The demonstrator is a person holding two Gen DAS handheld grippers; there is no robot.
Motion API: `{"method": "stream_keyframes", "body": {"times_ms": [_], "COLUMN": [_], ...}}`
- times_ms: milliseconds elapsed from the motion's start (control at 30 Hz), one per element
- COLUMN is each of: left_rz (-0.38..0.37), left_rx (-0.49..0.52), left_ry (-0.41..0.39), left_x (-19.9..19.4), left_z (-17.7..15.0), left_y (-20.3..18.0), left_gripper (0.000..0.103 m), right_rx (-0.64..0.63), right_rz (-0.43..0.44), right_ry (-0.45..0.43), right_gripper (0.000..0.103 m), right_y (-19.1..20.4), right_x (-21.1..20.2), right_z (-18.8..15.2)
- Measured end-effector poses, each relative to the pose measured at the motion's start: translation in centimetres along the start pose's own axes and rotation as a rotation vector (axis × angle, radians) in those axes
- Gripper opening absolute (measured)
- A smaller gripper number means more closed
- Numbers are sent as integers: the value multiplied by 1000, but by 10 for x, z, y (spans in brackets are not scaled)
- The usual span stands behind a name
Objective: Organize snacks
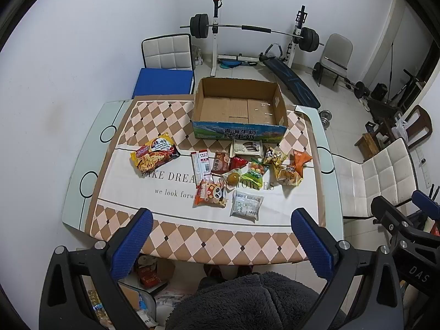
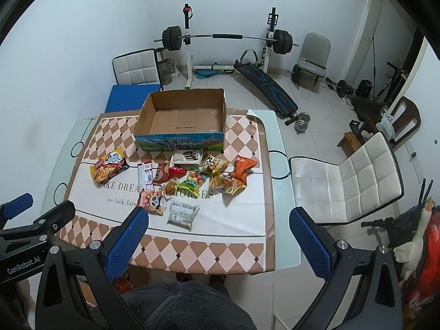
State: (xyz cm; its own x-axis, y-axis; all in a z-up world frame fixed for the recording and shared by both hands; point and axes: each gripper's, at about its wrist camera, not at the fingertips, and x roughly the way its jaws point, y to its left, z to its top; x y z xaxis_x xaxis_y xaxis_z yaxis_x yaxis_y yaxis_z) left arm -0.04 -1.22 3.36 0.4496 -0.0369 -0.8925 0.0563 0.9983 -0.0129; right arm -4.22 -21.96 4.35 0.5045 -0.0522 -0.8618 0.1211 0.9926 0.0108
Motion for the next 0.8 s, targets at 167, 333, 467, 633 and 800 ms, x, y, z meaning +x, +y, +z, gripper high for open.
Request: {"method": "stream_keyframes", "body": {"times_ms": [167,333,467,633,800], "left_rz": [-1,-2,-5,3,54], "left_rx": [2,0,-3,-20,-66], "left_ry": [-1,-2,0,1,106], "left_x": [-2,0,-1,8,61], "left_z": [2,-2,1,10,29], "left_y": [-2,0,0,1,18], "left_gripper": [103,103,103,103,103], "right_rx": [-1,-1,9,50,67], "right_rz": [2,3,10,36,75], "right_ry": [1,-1,9,60,170], "right_gripper": [103,103,103,103,103], "right_y": [1,2,1,-5,-1], "right_x": [1,2,7,45,119], "right_z": [10,9,13,29,34]}}
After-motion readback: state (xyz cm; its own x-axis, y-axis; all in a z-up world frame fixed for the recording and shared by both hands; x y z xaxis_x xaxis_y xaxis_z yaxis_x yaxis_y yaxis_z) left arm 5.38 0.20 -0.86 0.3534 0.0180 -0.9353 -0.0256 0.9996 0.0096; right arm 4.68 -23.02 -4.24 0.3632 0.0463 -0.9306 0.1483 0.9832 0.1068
